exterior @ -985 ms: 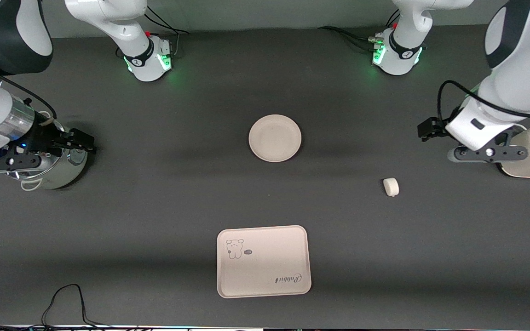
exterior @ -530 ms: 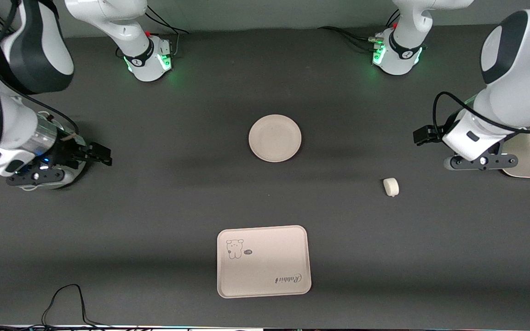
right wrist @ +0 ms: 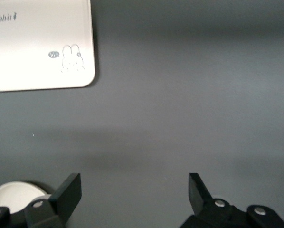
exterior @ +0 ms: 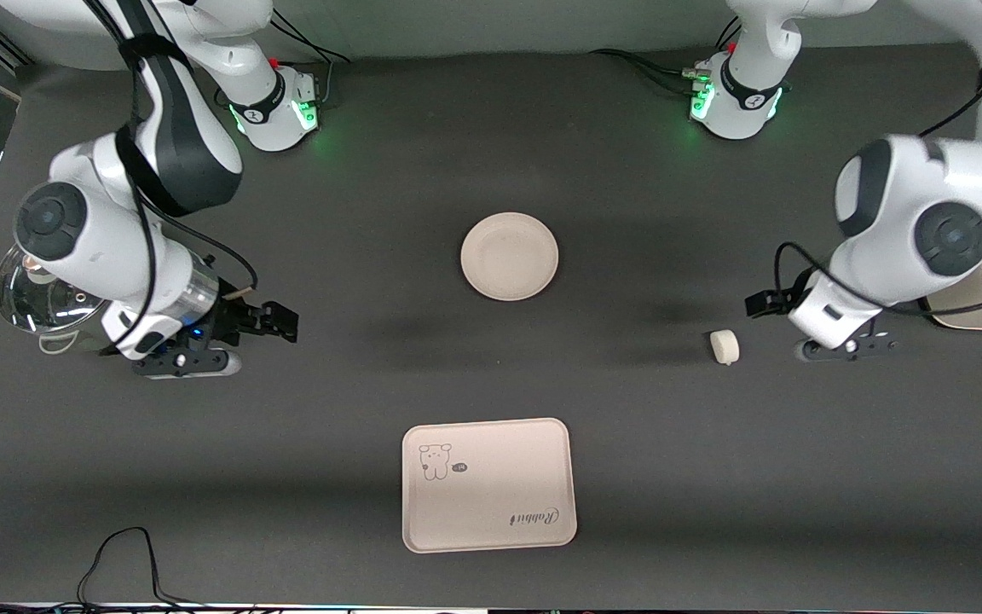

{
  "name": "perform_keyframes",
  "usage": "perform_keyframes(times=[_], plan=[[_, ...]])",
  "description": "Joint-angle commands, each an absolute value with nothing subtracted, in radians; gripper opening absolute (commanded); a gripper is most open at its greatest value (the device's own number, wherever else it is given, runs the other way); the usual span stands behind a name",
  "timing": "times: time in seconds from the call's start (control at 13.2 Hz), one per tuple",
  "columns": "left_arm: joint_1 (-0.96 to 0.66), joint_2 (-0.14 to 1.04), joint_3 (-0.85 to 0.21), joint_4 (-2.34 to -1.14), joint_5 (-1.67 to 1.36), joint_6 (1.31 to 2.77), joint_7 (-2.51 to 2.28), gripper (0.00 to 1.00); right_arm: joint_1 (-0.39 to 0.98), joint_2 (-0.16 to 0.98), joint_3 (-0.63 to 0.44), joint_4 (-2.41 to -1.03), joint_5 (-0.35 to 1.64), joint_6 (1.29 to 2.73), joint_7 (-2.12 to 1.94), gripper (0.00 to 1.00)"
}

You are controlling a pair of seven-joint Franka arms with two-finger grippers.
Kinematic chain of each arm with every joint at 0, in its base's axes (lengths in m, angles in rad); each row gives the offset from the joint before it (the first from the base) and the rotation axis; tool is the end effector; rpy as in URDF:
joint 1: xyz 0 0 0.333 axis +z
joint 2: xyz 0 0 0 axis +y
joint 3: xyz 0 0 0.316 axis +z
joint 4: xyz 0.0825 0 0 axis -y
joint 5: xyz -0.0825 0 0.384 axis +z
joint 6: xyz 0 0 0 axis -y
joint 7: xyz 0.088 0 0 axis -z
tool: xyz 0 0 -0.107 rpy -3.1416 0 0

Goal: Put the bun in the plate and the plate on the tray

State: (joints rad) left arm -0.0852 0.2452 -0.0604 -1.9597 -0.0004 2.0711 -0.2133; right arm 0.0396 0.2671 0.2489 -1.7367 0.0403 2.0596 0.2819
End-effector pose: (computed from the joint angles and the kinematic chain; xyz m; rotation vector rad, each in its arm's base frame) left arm 0.5819 -0.0842 0.3409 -3.1238 -0.1074 0.2096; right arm 0.6155 0.1725 0.4328 -3.0263 0.0329 -0.0493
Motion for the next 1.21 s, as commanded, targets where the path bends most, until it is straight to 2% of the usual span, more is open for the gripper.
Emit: perform_keyframes(times=[0.0,0.45,0.83,1.14], plan=[[-0.084,0.374,-0.064,-1.951,-0.012,2.207,-0.215,1.00,0.041,0.350,0.287,-1.683,0.003,2.109,0.363,1.00],[-0.086,0.532,-0.066,-1.974,-0.012,2.437,-0.215,1.00,0.049,0.439,0.373,-1.641,-0.166,2.145,0.587,1.00],[-0.084,0.539,-0.067,-1.996,-0.012,2.436,-0.216,1.00,0.049,0.425,0.428,-1.721,-0.160,2.149,0.589,1.00],[-0.084,0.497,-0.069,-2.045,-0.012,2.425,-0.225,0.99,0.048,0.402,0.459,-1.879,-0.153,2.317,0.592,1.00]])
